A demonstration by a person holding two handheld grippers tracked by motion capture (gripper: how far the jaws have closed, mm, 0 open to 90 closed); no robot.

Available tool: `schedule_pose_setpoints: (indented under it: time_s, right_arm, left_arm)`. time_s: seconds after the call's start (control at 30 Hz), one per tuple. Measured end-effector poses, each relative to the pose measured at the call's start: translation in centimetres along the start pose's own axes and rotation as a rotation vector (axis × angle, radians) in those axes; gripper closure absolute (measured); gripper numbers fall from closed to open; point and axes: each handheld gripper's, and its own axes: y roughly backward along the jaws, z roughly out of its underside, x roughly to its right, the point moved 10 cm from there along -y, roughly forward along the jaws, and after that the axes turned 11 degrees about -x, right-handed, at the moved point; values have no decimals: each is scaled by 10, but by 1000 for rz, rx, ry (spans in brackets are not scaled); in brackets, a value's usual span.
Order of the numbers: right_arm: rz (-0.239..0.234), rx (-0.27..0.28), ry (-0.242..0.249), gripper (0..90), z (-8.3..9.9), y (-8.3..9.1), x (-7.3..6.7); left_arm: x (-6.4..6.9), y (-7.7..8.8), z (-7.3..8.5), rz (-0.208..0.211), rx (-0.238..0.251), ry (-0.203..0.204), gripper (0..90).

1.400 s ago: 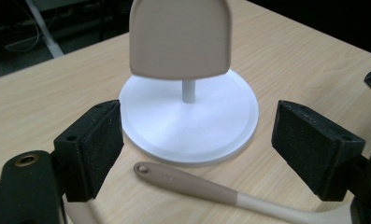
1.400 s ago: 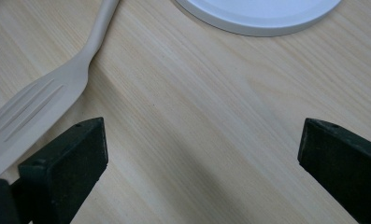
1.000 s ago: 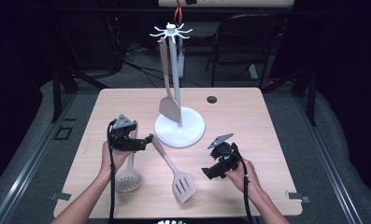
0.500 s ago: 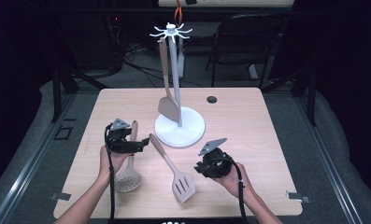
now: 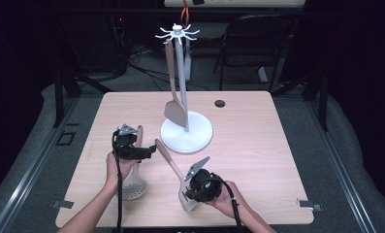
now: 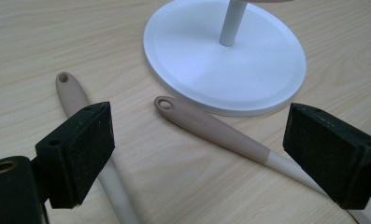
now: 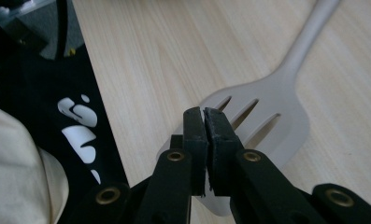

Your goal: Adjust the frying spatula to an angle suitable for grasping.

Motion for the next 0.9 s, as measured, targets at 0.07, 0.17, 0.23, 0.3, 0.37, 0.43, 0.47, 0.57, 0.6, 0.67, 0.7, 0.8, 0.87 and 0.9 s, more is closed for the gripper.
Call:
schedule_pose_setpoints:
  time_s: [0.07,0.17,0.23,0.3,0.37,0.43,0.47,0.57,0.6,0.67,0.7,0.8,0.87,0.9]
  right_arm:
    - [8,-42,6,893,4,-6,3]
    - [-1,-50,-11,900,7,-11,5]
    - [1,-57,-21,900,9,-14,7]
    - [5,-79,-31,900,12,-19,9]
    - [8,-98,-40,900,15,-25,10]
    - [27,-136,-38,900,20,-30,14]
    - [30,-153,-40,900,23,-34,16]
    - [6,-132,-50,900,21,-35,16]
    - [10,-142,-42,900,22,-34,17]
    - [14,-159,-23,900,23,-34,18]
    - [4,-151,-30,900,22,-34,17]
    - [-18,-140,-38,900,22,-35,18]
    - [-20,-136,-37,900,22,-34,19]
    - [-27,-124,-41,900,21,-35,18]
  left_arm:
    - [1,-1,1,5,-8,-2,90]
    - [4,-5,2,6,-17,0,91]
    - [8,-7,4,18,-34,3,95]
    - [11,-9,5,23,-46,2,95]
    - [16,-12,5,22,-55,-7,94]
    - [22,-14,6,37,-62,-12,95]
    - [25,-15,6,46,-64,-8,98]
    - [34,-19,7,85,-78,7,105]
    - [36,-21,8,98,-88,10,106]
    - [39,-25,9,110,-97,14,109]
    - [40,-27,9,116,-100,24,111]
    - [43,-34,10,140,-118,45,115]
    - [45,-39,10,142,-138,33,118]
    - [46,-42,9,147,-147,33,124]
